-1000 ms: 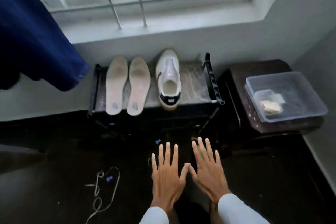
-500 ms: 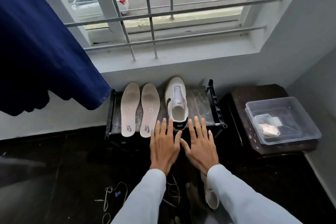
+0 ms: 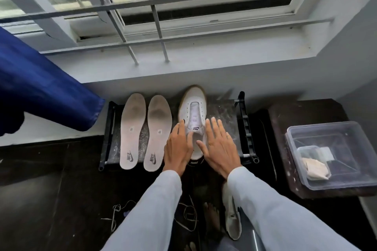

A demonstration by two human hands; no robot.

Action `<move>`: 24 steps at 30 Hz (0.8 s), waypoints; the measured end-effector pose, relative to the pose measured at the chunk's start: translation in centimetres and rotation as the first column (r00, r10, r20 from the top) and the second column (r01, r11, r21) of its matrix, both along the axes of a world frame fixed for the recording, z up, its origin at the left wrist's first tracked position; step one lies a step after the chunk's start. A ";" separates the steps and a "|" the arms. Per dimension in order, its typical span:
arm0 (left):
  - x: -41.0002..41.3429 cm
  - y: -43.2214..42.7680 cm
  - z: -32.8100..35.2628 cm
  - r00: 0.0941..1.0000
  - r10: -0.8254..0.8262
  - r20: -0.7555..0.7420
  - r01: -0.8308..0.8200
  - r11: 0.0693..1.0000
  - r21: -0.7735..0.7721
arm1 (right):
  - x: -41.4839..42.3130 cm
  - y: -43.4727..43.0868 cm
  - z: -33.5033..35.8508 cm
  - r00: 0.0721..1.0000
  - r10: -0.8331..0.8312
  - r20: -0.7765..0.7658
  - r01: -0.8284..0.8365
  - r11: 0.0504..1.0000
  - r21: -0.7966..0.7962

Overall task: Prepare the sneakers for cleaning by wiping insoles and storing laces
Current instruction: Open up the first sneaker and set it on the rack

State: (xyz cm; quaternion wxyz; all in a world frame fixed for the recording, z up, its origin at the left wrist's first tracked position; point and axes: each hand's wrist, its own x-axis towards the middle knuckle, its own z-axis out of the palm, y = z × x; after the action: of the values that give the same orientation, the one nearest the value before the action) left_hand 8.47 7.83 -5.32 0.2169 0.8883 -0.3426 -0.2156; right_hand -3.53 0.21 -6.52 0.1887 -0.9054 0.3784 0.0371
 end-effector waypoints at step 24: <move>-0.5 0.1 0.6 0.989 0.135 0.053 -0.129 0.987 -0.100 | 1.3 0.1 1.3 0.950 -0.196 0.242 0.162 0.975 0.151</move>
State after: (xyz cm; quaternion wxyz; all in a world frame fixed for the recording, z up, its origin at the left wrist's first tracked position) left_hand 7.98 7.95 -4.74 0.2630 0.9035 -0.2994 -0.1575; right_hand -2.20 0.35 -5.23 0.2969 -0.8503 0.4285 -0.0727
